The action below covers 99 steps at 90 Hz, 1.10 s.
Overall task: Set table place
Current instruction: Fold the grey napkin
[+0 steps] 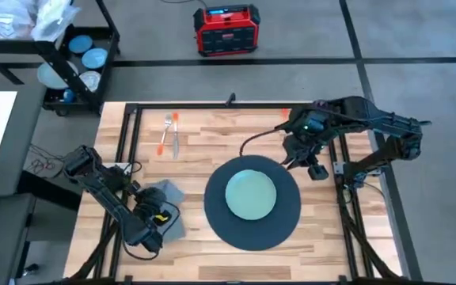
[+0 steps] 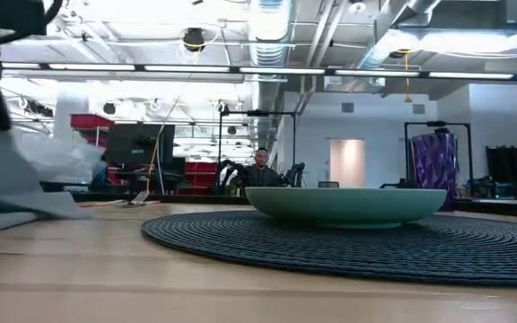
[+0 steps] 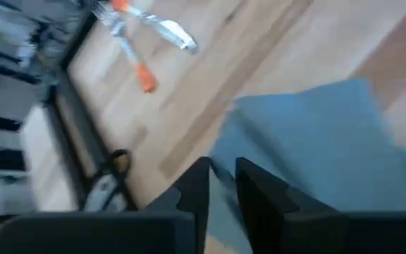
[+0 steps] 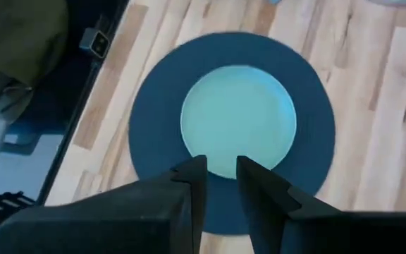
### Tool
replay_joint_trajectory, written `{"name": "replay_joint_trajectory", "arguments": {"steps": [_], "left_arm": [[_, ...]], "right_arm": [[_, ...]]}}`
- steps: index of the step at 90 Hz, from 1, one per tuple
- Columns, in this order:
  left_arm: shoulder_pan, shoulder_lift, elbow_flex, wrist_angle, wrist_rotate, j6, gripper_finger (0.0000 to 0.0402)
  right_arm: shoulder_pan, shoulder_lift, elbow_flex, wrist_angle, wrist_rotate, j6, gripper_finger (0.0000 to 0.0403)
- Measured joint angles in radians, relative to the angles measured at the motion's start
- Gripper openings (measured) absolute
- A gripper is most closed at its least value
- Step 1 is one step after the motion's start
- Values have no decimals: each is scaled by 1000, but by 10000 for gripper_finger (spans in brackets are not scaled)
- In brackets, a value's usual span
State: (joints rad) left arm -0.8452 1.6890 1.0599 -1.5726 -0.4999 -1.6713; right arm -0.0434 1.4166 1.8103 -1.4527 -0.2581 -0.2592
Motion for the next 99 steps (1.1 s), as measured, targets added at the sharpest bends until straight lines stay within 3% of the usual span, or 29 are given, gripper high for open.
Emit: {"name": "replay_joint_trajectory", "arguments": {"steps": [24,36,41,48,58,65,83,99], "left_arm": [[-19,-3,-3,17,27,-79,102],[-19,-3,-3,237,-47,-102,105],[2,-3,-3,408,-82,18,105],[56,-3,-2,626,-56,279,102],[139,-3,27,745,20,518,91],[183,-3,40,719,70,591,88],[228,-3,23,502,79,549,93],[272,-3,-9,537,80,613,94]], "right_arm": [[-17,1,0,11,0,14,66],[5,5,0,16,0,10,66],[5,5,0,17,-1,1,66],[3,5,0,18,0,0,66],[-10,5,0,18,1,-1,66],[-17,5,0,14,0,-8,66],[-18,2,0,-7,1,-31,66],[-18,2,0,-9,1,-37,66]]}}
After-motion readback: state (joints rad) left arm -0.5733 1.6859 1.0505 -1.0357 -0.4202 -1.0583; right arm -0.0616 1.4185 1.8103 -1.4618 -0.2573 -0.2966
